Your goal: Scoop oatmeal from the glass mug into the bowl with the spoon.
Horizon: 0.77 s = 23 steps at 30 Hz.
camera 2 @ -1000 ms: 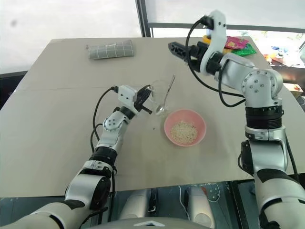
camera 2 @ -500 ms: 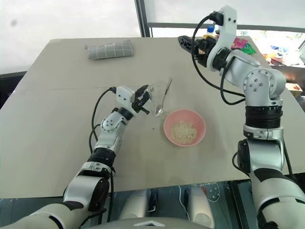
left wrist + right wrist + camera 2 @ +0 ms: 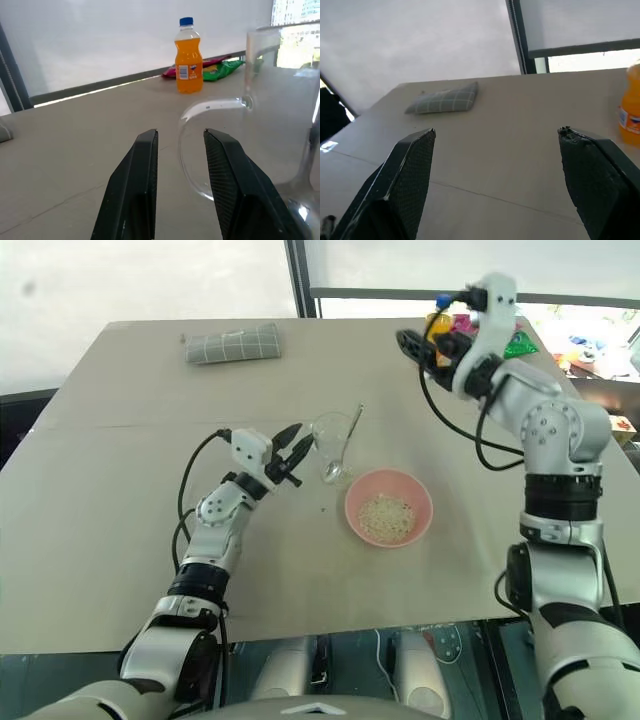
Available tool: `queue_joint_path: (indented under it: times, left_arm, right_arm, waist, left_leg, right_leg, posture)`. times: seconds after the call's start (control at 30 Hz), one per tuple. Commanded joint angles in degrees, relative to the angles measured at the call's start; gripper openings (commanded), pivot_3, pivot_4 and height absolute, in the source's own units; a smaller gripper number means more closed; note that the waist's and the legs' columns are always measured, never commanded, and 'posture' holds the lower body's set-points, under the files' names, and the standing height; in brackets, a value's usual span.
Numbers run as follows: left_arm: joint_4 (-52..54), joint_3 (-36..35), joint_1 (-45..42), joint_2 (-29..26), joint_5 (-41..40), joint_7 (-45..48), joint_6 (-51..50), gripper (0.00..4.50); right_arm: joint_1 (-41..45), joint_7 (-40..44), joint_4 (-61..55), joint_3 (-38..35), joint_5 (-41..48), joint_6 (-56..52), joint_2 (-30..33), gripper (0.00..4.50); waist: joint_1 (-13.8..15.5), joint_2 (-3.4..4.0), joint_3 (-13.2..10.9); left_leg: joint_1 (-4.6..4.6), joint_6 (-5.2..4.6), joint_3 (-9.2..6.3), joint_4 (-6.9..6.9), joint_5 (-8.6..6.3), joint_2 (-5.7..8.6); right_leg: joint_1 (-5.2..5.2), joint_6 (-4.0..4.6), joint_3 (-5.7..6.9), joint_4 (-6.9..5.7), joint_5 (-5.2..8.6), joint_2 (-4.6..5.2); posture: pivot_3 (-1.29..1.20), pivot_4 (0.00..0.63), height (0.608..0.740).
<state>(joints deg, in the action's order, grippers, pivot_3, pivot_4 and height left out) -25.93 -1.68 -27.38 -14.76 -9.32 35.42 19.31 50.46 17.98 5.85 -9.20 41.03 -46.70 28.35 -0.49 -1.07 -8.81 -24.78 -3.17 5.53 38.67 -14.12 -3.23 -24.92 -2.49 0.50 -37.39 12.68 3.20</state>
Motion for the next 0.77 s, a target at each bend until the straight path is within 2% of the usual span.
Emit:
queue_joint_path:
  times: [0.03, 0.27, 0.3, 0.37, 0.47, 0.53, 0.63, 0.77]
  left_arm:
    - [6.8, 0.0, 1.9, -1.4, -1.3, 0.9, -2.9, 1.46]
    - [21.8, -1.8, 10.9, -7.3, -3.9, 2.7, -12.2, 1.46]
    - [24.9, -2.6, 13.3, -8.7, -4.7, 3.0, -14.0, 1.73]
    - [30.9, -4.7, 18.5, -11.1, -6.7, 2.8, -17.7, 2.31]
    - [37.7, -8.3, 26.2, -13.6, -9.1, 1.6, -22.6, 3.82]
    - [40.3, -10.0, 30.7, -14.7, -8.8, 0.6, -24.7, 4.42]
    - [42.7, -12.2, 37.7, -15.5, -9.1, 0.4, -26.7, 4.42]
    - [43.9, -13.0, 41.3, -15.2, -7.8, -0.8, -26.2, 4.42]
  right_arm:
    - [-2.9, 4.2, -3.4, -1.1, -2.6, 4.9, 1.8, 3.95]
    - [-17.2, 13.0, -5.4, -4.0, -5.3, 10.5, 7.0, 3.95]
    - [-20.8, 17.7, -6.6, -4.4, -4.2, 10.6, 9.0, 3.95]
    - [-27.8, 22.0, -8.2, -5.9, -4.9, 13.8, 11.2, 4.46]
    - [-37.8, 26.6, -8.7, -6.9, -8.7, 21.1, 13.3, 4.5]
    - [-43.3, 28.3, -8.5, -7.3, -10.9, 24.7, 13.9, 4.5]
    - [-50.7, 32.2, -8.8, -9.7, -9.0, 26.8, 13.1, 4.5]
    - [-55.2, 37.0, -7.5, -10.1, -9.7, 32.4, 12.3, 4.5]
  waist:
    - [-0.1, 0.01, 0.0]
    - [-0.2, 0.01, 0.0]
    - [-0.1, 0.02, 0.0]
    - [-0.1, 0.02, 0.0]
    - [-0.1, 0.02, 0.0]
    - [-0.1, 0.02, 0.0]
    - [-0.2, 0.02, 0.0]
    - [-0.2, 0.01, 0.0]
  left_leg:
    - [0.01, 0.0, 0.02, 0.0, 0.0, 0.0]
    - [0.08, 0.0, -0.01, -0.01, 0.0, -0.04]
    - [0.08, 0.01, -0.01, -0.01, 0.0, -0.05]
    - [0.06, 0.01, -0.02, -0.03, 0.0, -0.06]
    - [0.15, 0.01, -0.2, -0.05, -0.01, -0.07]
    - [0.21, 0.0, -0.22, -0.05, -0.01, -0.06]
    - [0.61, 0.01, -0.12, -0.05, -0.01, -0.06]
    - [1.07, 0.03, -0.07, -0.12, -0.04, -0.21]
  right_leg:
    - [0.0, 0.0, -0.02, 0.0, 0.0, 0.0]
    - [0.0, 0.01, -0.02, -0.1, 0.0, -0.04]
    - [0.0, 0.01, -0.03, -0.09, 0.0, -0.04]
    - [0.0, 0.01, -0.03, -0.01, 0.01, -0.02]
    - [0.03, 0.0, -0.11, 0.0, 0.01, -0.01]
    - [0.07, 0.0, -0.12, 0.02, 0.02, -0.01]
    - [0.31, 0.19, -0.23, -0.03, 0.18, -0.02]
    - [0.66, 0.05, -0.29, 0.01, 0.31, 0.03]
  posture:
    - [0.0, 0.15, 0.74]
    - [0.0, 0.15, 0.74]
    - [0.0, 0.15, 0.74]
    - [0.0, 0.15, 0.74]
    - [0.0, 0.15, 0.74]
    - [0.0, 0.15, 0.74]
    - [0.0, 0.15, 0.74]
    - [0.0, 0.15, 0.74]
